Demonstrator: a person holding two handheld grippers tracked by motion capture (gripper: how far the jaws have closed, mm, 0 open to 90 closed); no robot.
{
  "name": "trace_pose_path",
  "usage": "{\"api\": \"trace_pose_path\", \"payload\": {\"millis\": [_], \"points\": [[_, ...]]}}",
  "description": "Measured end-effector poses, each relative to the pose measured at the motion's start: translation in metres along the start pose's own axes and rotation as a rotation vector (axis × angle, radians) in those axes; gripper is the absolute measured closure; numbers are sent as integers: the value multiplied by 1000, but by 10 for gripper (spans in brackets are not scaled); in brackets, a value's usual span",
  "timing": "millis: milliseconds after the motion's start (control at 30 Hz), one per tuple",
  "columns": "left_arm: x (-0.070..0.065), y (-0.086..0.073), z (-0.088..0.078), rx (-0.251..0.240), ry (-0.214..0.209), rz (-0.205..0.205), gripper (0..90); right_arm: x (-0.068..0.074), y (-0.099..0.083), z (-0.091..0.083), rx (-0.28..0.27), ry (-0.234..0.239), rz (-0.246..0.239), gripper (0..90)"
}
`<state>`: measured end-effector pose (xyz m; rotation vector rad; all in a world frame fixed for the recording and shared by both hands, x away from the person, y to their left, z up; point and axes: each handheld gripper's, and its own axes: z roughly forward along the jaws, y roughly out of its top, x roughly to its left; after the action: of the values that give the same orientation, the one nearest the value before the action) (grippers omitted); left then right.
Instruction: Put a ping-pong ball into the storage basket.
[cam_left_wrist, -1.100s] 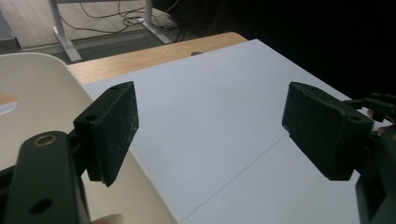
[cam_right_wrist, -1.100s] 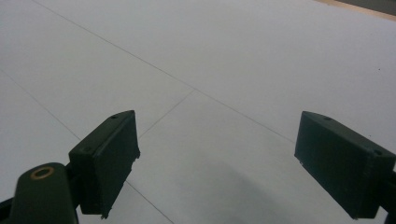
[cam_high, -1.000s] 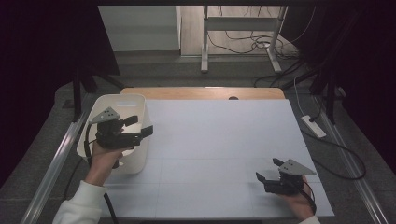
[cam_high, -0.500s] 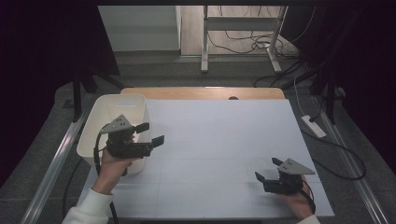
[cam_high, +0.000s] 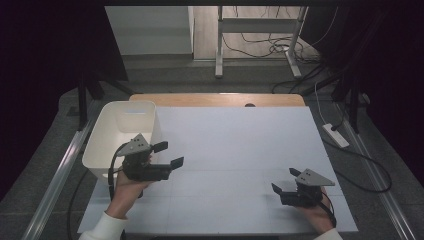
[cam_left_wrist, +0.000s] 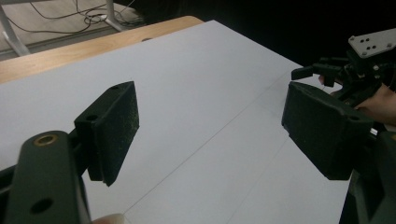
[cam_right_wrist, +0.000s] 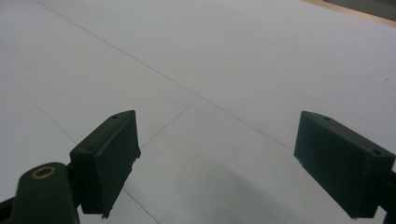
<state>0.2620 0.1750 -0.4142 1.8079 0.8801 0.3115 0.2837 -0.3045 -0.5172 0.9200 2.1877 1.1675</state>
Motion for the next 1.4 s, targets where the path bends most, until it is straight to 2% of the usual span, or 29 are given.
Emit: {"api": "trace_pose_path", "payload": {"millis": [267,367,467,767,1033,1133,1233,1267,1400], "points": [[-4,-11,4,5,-10,-5,201,0,1,0,1,6,1,141],[-9,-16,4,6,8,12,203,1,1,0,0,12,0,142],[-17,-22,4,-8,-11,19,212,2,1,0,2,19,0,142],[-28,-40,8,21,-12,49,213,2,1,-2,-5,21,5,142],[-27,-59,9,50,-1,53,212,3,1,-3,-4,22,6,141],[-22,-72,7,55,8,31,213,3,1,-4,-2,20,7,142],[-20,-79,5,62,21,31,215,3,0,-4,-2,20,8,142],[-18,-85,4,70,37,37,216,3,0,-4,-2,23,10,142],[-13,-96,2,68,55,17,216,2,0,-5,-1,25,11,141]]}}
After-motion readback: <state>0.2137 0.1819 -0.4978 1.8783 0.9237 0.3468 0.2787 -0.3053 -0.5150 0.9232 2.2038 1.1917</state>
